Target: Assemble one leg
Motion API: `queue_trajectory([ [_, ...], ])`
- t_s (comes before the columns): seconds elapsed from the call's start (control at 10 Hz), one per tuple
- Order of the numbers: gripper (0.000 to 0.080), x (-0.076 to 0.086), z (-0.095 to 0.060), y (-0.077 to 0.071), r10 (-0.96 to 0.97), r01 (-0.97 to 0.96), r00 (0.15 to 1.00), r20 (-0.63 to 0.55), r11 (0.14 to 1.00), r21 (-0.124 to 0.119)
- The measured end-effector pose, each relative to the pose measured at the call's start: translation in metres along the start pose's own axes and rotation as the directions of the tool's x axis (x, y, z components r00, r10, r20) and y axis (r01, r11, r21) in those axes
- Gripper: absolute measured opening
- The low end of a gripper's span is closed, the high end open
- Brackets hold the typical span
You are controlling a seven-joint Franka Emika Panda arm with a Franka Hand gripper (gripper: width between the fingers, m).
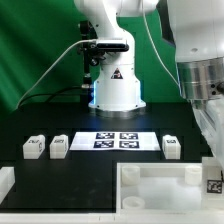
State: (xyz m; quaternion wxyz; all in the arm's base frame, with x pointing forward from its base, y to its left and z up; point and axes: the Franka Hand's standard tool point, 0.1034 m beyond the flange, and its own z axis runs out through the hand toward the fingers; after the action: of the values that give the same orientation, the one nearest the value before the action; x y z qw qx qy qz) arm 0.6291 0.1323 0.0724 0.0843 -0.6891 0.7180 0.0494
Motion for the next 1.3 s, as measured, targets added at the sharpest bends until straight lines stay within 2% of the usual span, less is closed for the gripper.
queue_trajectory([
  [0.1, 0.0532, 0.0, 0.001, 0.001, -0.056, 0.056, 0.998, 0.0, 0.998, -0.002],
  [0.2, 0.0612, -0.001, 0.004, 0.008, -0.157, 0.157, 0.988, 0.0, 0.987, -0.015],
  [0.3, 0.0612, 0.002, 0.004, 0.009, -0.296, 0.296, 0.955, 0.003, 0.955, -0.023],
  [0.4, 0.0643, 0.007, 0.003, 0.007, -0.455, 0.455, 0.89, 0.004, 0.89, -0.019],
  [0.5, 0.0648, 0.012, 0.003, 0.005, -0.626, 0.626, 0.779, -0.004, 0.779, -0.008],
  [0.7, 0.0649, 0.013, 0.003, 0.005, -0.738, 0.738, 0.675, -0.004, 0.675, -0.01],
  [0.8, 0.0649, 0.016, 0.002, 0.005, -0.847, 0.846, 0.532, 0.0, 0.532, -0.042],
  [0.9, 0.0649, 0.02, -0.003, 0.001, -0.937, 0.932, 0.35, 0.005, 0.348, -0.099],
  [1.0, 0.0649, 0.018, -0.009, -0.005, -0.989, 0.981, 0.145, 0.017, 0.141, -0.136],
  [1.1, 0.0649, 0.015, -0.01, -0.006, -0.995, 0.985, 0.093, 0.02, 0.089, -0.145],
  [1.2, 0.0637, 0.015, -0.009, -0.006, -0.989, 0.98, 0.144, 0.015, 0.14, -0.141],
  [1.3, 0.0637, 0.015, -0.009, -0.006, -0.987, 0.978, 0.157, 0.013, 0.154, -0.141],
])
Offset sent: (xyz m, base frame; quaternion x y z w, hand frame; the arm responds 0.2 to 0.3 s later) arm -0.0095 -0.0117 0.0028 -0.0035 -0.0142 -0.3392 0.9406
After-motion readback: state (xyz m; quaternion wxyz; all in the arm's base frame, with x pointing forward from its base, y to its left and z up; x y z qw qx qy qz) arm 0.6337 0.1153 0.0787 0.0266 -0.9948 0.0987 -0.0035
